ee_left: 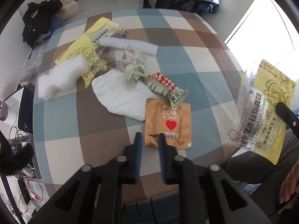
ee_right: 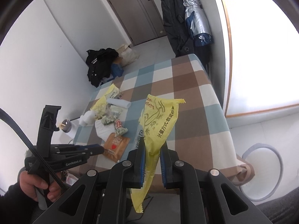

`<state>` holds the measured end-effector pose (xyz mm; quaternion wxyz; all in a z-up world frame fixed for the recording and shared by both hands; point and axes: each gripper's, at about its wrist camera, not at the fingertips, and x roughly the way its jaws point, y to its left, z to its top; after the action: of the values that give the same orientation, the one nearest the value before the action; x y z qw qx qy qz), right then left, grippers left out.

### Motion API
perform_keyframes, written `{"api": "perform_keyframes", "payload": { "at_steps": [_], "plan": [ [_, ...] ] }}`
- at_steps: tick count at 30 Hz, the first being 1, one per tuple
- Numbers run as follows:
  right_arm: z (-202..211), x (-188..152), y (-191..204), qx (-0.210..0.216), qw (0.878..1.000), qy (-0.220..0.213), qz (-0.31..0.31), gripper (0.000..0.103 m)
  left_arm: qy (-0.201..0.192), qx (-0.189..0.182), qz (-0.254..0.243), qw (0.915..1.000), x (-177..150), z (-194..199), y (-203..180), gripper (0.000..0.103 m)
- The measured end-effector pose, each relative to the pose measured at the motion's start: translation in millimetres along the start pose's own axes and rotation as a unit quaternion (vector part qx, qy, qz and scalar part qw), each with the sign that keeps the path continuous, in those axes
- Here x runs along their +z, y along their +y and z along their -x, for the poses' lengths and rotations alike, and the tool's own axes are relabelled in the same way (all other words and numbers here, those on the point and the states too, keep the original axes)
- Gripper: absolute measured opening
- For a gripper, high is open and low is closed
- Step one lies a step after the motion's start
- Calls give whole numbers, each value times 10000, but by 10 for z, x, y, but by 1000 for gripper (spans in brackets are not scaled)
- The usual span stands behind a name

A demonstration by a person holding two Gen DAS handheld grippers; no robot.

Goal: Collect trash

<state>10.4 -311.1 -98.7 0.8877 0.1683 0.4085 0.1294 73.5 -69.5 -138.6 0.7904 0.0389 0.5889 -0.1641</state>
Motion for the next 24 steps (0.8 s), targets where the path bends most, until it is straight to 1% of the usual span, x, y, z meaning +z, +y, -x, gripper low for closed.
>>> {"api": "perform_keyframes", "payload": {
  "at_steps": [1, 2, 3, 4, 5, 6, 8, 11, 13, 14, 16, 18, 20, 21, 22, 24],
  "plan": [
    [11, -5, -11, -20, 10000, -7, -4, 14, 10, 40, 14, 10000, 10, -13, -12, 37],
    [20, -7, -27, -33, 10000, -8, -18, 14, -54, 43, 23, 10000, 21, -10, -30, 48],
    [24, -6, -44, -34, 10000, -5, -43, 14, -134, 12, 2, 9999, 21, 9, -63, 53],
    [29, -4, -62, -29, 10000, -6, -68, 14, -205, 1, -88, 9998, 32, 17, -121, 62],
    [34, 0, -79, -36, 10000, -12, -82, 14, -248, 48, -209, 9995, 51, 12, -183, 68],
    [40, -2, -89, -47, 9999, -19, -92, 14, -265, 108, -319, 9991, 74, -7, -231, 69],
    [53, 1, -122, -46, 9999, -24, -134, 14, -208, 195, -532, 9982, 120, -85, -331, 70],
    [70, 4, -161, -48, 9998, -36, -173, 14, 43, 247, -688, 9973, 180, -251, -430, 72],
    [78, 7, -189, -46, 9998, -36, -206, 14, 9, 419, -871, 9953, 191, -289, -505, 75],
    [83, 8, -201, -42, 9997, -41, -222, 14, 20, 358, -888, 9954, 194, -298, -518, 75],
    [92, 10, -223, -40, 9997, -41, -243, 14, 45, 361, -905, 9952, 208, -322, -538, 75],
    [101, 14, -249, -19, 9996, -38, -280, 14, 47, 351, -942, 9949, 208, -328, -548, 71],
    [112, 20, -262, 16, 9995, -44, -313, 14, 45, 317, -1001, 9945, 194, -306, -567, 57],
    [116, 23, -263, 30, 9995, -48, -325, 14, 61, 315, -1036, 9941, 188, -306, -588, 56],
    [123, 22, -263, 42, 9994, -54, -327, 14, 59, 300, -1031, 9942, 180, -299, -597, 51],
    [132, 20, -249, 64, 9995, -64, -308, 14, 39, 313, -1039, 9941, 164, -296, -620, 49]
  ]
}}
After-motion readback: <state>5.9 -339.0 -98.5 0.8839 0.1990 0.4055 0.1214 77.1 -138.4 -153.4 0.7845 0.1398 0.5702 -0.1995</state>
